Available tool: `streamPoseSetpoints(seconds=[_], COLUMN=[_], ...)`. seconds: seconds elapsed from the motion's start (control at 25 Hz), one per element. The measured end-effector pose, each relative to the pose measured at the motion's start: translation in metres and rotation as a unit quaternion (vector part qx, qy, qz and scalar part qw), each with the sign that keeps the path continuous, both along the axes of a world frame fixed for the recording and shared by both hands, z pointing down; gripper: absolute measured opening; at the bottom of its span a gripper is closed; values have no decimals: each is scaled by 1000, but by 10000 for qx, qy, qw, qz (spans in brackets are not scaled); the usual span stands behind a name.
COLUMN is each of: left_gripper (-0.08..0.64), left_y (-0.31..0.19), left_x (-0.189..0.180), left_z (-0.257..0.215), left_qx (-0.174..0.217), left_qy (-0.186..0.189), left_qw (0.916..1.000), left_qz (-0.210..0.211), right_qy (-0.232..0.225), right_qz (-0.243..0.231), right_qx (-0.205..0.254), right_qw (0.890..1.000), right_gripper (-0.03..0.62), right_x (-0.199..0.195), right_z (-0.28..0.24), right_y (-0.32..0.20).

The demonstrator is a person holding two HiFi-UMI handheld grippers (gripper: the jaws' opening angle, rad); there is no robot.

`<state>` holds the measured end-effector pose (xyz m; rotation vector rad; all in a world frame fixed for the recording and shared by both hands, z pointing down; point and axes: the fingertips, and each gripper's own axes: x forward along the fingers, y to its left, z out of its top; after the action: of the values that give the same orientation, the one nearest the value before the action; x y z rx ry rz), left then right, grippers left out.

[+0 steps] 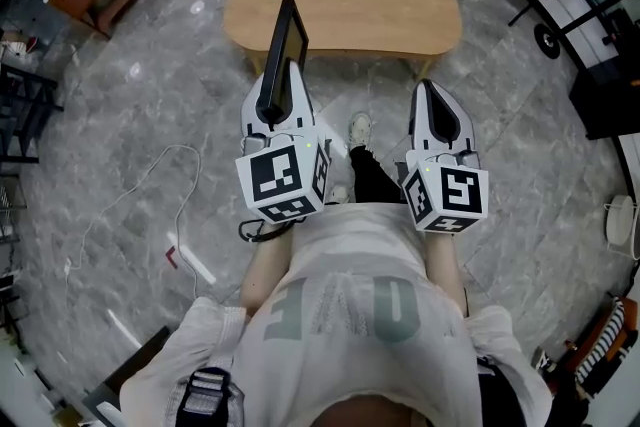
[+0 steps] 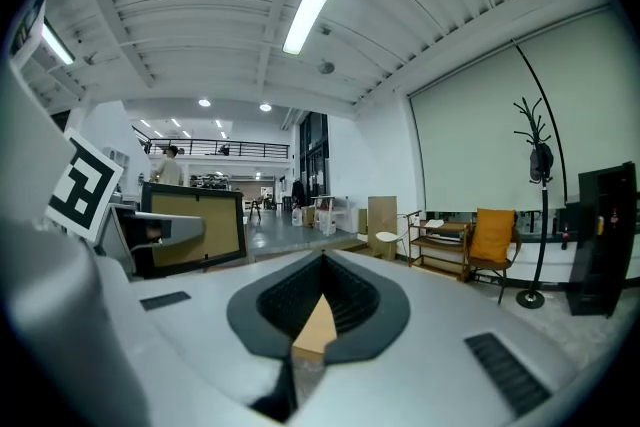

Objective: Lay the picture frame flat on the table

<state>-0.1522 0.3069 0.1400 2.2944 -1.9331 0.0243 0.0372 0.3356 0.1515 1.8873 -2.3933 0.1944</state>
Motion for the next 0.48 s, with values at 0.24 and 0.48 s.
streamPoseSetpoints(seconds=[0.24, 0.48], left_gripper=[20, 20], left_y=[-16, -37], left_x=[6, 2], left_z=[-9, -7], left_qx=[148, 253], left_qy=[-86, -241], left_qw=[9999, 9994], left_qz=[-16, -80], right_qy=[-108, -244], right_qz=[-84, -258], right_qx=[68, 211], right_qw=[9999, 9991], right_gripper=[6, 6], right_x=[2, -8], right_z=[0, 4], right_y=[-20, -48])
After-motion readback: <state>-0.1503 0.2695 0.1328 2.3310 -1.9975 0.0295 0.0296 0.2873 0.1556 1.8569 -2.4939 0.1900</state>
